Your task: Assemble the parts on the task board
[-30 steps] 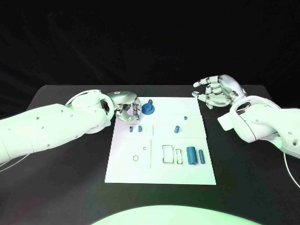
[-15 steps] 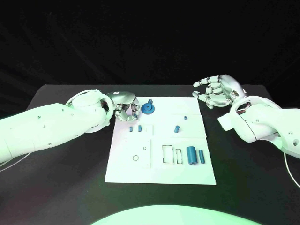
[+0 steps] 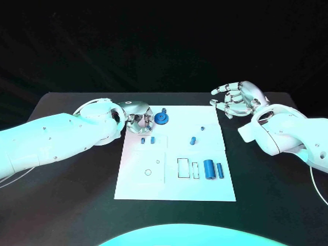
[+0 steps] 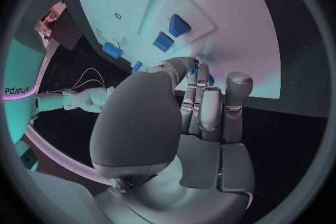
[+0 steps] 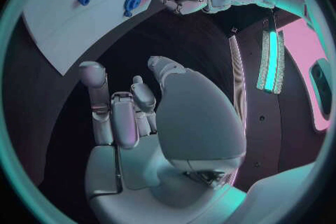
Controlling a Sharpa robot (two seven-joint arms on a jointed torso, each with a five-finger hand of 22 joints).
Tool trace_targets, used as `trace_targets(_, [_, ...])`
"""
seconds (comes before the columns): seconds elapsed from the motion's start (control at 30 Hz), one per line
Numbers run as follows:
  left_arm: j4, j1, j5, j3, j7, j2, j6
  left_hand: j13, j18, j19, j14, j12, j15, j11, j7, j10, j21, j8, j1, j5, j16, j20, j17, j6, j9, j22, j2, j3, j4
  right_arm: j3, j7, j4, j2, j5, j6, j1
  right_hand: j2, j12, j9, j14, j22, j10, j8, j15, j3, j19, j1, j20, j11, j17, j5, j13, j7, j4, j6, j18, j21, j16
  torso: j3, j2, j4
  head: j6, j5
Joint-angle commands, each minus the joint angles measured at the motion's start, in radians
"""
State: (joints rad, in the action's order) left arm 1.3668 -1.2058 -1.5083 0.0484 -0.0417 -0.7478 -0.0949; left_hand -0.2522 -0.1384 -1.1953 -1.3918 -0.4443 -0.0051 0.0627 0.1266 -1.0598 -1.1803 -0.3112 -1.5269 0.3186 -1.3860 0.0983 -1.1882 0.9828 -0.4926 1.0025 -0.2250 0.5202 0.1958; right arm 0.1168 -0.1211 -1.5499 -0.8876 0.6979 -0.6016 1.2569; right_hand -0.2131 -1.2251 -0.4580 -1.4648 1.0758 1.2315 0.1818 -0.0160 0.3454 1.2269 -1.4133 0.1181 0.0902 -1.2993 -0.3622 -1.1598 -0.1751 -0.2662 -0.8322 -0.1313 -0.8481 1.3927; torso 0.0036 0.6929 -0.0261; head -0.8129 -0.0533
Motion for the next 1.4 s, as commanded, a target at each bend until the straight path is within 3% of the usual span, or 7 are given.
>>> trace_targets(0.03, [0.003,0.000,-0.004,0.000,0.012,0.003,0.018,0.001,0.009,0.000,-0.006,0.006,0.001,-0.002,0.001,-0.007,0.001,0.004,0.012,-0.004,-0.002,0.004,0.002,0.005,-0.001,-0.001,-0.002,0.003,-0.003,0.000,-0.009,-0.001,0.001,0.005,0.002,0.000,-0.001,0.002,-0.002,-0.020,0.000,-0.003,0.006,0.005,0.006,-0.004,-0.001,-0.003,-0.002,-0.002,-0.006,-0.001,-0.001,-0.002,0.006,-0.014,0.003,-0.005,-0.0003,0.000,0.0007,0.000,0.001])
trace_targets(0.93, [-0.023,0.001,-0.016,0.018,0.002,0.028,0.064,0.000,0.009,0.001,-0.005,0.010,0.001,-0.002,0.001,-0.011,0.002,0.006,0.015,-0.006,-0.002,0.004,0.002,0.007,-0.001,-0.001,-0.003,0.003,-0.005,0.000,-0.009,0.001,0.003,0.005,0.004,-0.001,-0.002,0.002,-0.002,-0.021,0.000,-0.002,0.010,0.005,0.010,-0.001,0.000,-0.004,-0.003,0.000,-0.006,0.001,-0.001,-0.001,0.006,-0.014,0.006,-0.007,0.0001,0.000,0.0006,-0.008,0.003])
trace_targets(1.4, [-0.025,0.001,-0.017,0.020,0.004,0.028,0.074,-0.014,0.010,0.001,-0.008,0.005,-0.008,-0.016,-0.010,-0.042,-0.002,-0.003,0.023,-0.010,-0.008,-0.001,-0.004,0.040,-0.010,0.006,-0.002,-0.006,-0.018,0.000,-0.009,0.002,0.003,0.005,0.004,-0.003,-0.002,0.002,-0.002,-0.021,0.000,-0.002,0.010,0.005,0.010,-0.001,0.000,-0.004,-0.003,0.000,-0.006,0.001,-0.001,-0.001,0.006,-0.014,0.006,-0.007,-0.0003,-0.001,0.0004,-0.009,0.002])
